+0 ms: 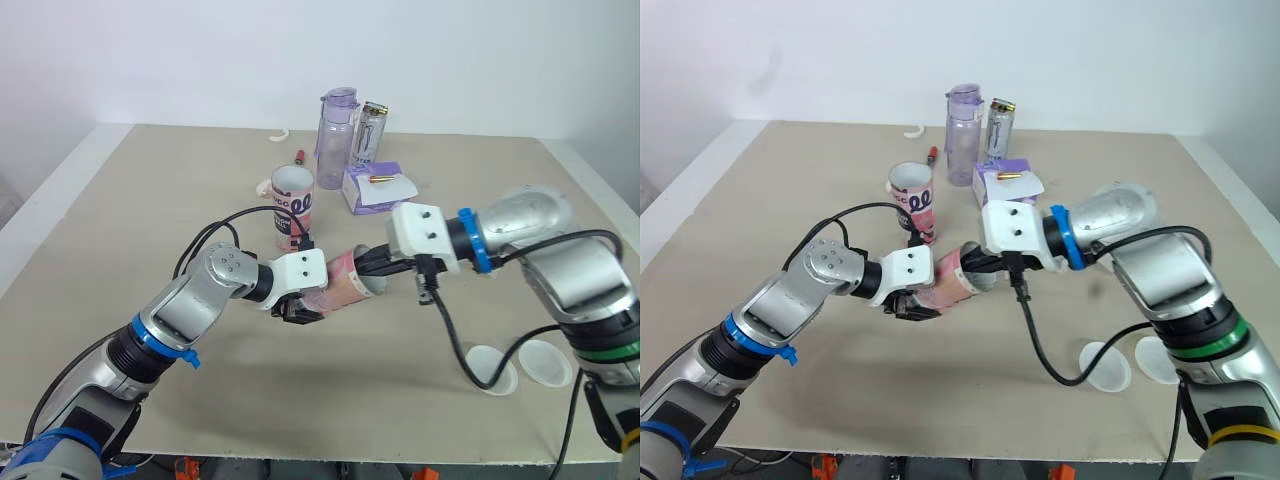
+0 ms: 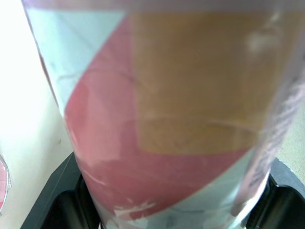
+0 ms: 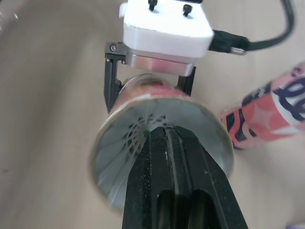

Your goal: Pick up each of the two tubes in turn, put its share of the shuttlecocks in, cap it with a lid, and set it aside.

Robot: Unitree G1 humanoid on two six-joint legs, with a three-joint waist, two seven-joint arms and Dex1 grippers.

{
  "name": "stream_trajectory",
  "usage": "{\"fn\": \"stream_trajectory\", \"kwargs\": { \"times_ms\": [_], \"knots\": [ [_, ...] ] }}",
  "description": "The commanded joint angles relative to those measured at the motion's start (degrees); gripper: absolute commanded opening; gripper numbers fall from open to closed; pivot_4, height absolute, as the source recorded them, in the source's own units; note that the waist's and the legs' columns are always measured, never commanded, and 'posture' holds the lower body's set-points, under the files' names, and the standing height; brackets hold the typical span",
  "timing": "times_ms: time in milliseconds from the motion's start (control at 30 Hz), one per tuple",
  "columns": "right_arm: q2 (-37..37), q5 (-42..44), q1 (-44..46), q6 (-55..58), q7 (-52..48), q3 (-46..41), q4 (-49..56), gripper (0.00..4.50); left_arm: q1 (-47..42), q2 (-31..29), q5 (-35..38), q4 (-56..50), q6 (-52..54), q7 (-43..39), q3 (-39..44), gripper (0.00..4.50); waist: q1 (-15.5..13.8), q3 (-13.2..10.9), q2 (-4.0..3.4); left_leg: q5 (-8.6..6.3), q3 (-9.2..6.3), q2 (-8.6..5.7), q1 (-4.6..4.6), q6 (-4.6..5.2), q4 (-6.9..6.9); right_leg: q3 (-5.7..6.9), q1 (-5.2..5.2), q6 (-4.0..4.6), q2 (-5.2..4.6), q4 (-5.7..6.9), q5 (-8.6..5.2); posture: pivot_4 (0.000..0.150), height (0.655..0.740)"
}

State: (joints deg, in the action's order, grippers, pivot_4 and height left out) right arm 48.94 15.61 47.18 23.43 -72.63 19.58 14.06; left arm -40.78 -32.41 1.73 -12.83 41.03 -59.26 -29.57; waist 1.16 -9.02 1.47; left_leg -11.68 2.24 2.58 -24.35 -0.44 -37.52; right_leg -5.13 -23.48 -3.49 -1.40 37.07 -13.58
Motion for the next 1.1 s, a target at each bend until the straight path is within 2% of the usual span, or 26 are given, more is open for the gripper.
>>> {"fn": "stream_trajectory", "kwargs": {
  "times_ms": [33,300,667,900,1100],
  "knots": [
    [-2.4,-5.7,4.6,-3.7,-2.1,4.0,-2.9,0.04,0.4,-0.7,-1.5,1.0,0.5,0.5,-0.8,3.31,0.0,0.0,0.00,0.00,0.01,0.01,0.01,0.00,0.00,-0.02,-0.01,0.01,0.01,0.01,0.01,0.150,0.7400],
    [-10.2,-14.6,8.7,-8.5,-4.0,11.3,-9.4,0.04,1.0,-2.1,-1.5,1.3,0.2,0.1,-0.4,3.31,0.2,0.0,0.00,0.00,0.01,0.10,0.07,0.01,0.00,0.03,-0.02,0.08,0.12,0.12,0.04,0.150,0.7400],
    [-15.3,-19.8,11.6,-14.1,-6.4,11.8,-14.8,0.04,2.4,-2.9,-0.2,3.4,-1.5,-0.2,1.5,3.31,0.8,0.0,0.02,0.05,-0.06,0.30,0.55,0.08,0.04,-0.05,0.03,0.51,0.45,0.34,0.33,0.150,0.7400],
    [-15.3,-18.0,13.4,-13.7,-7.3,7.5,-14.6,0.04,5.4,-4.6,0.0,5.4,-5.8,-1.7,3.5,3.31,1.4,0.0,0.01,0.06,-0.04,0.36,0.62,0.09,0.08,-0.10,0.02,0.60,0.49,0.35,0.38,0.150,0.7400],
    [-10.7,-12.0,11.5,-10.9,-8.1,0.0,-10.5,0.04,6.7,-4.8,-0.5,5.6,-7.3,-1.9,4.3,3.31,1.4,0.0,0.01,0.06,0.02,0.36,0.56,0.08,0.13,-0.15,-0.03,0.56,0.47,0.34,0.29,0.150,0.7400]
  ]
}}
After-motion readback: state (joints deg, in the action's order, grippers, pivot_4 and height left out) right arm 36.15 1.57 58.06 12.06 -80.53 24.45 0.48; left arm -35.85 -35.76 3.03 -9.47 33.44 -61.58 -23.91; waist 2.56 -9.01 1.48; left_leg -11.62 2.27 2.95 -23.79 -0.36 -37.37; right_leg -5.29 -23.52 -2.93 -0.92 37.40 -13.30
